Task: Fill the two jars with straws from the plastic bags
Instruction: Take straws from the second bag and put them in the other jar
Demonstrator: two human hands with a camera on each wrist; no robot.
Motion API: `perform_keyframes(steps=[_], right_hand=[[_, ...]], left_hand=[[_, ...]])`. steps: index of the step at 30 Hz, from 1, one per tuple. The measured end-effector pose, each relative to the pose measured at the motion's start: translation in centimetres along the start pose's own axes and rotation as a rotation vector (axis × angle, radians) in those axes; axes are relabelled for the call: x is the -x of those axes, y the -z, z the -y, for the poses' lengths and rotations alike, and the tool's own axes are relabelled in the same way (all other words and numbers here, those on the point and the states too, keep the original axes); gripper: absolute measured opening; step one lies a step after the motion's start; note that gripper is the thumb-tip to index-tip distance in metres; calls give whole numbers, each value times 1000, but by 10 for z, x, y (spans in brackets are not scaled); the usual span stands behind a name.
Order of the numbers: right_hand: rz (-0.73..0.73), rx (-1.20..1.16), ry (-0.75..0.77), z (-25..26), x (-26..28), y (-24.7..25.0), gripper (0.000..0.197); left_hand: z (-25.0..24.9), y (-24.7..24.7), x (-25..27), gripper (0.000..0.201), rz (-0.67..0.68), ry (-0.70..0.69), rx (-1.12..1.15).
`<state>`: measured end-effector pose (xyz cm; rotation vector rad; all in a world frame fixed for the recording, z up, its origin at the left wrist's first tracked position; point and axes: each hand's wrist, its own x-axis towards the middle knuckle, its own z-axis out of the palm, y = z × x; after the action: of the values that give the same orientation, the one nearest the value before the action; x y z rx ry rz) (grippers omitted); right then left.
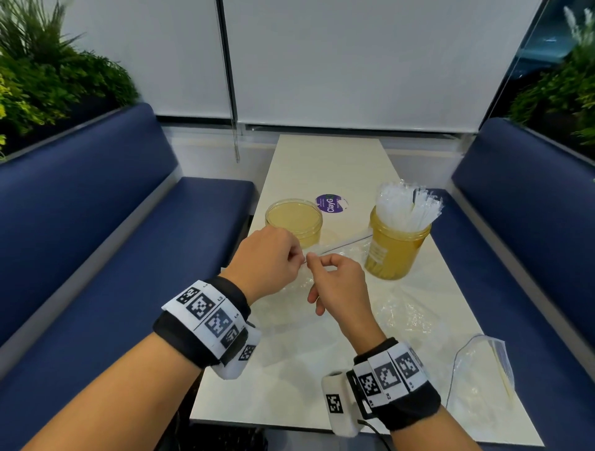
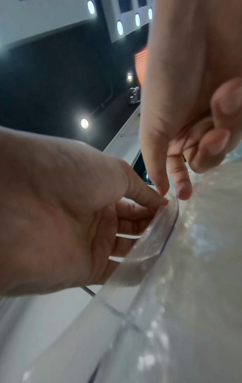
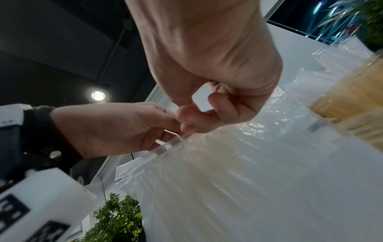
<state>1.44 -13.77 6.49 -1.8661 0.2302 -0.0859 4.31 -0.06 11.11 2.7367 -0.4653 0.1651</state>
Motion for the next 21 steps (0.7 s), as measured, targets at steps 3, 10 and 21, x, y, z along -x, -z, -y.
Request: perform_keyframes(steps=[3, 10, 21], right_hand=[[44, 17, 32, 2, 1, 3, 32], [46, 131, 131, 5, -3, 6, 26], [146, 150, 130, 16, -17, 32, 30]], left_hand=[[0, 3, -2, 18, 5, 18, 86], [-9, 11, 8, 12, 14, -55, -2], [-16, 30, 21, 32, 225, -49, 72]])
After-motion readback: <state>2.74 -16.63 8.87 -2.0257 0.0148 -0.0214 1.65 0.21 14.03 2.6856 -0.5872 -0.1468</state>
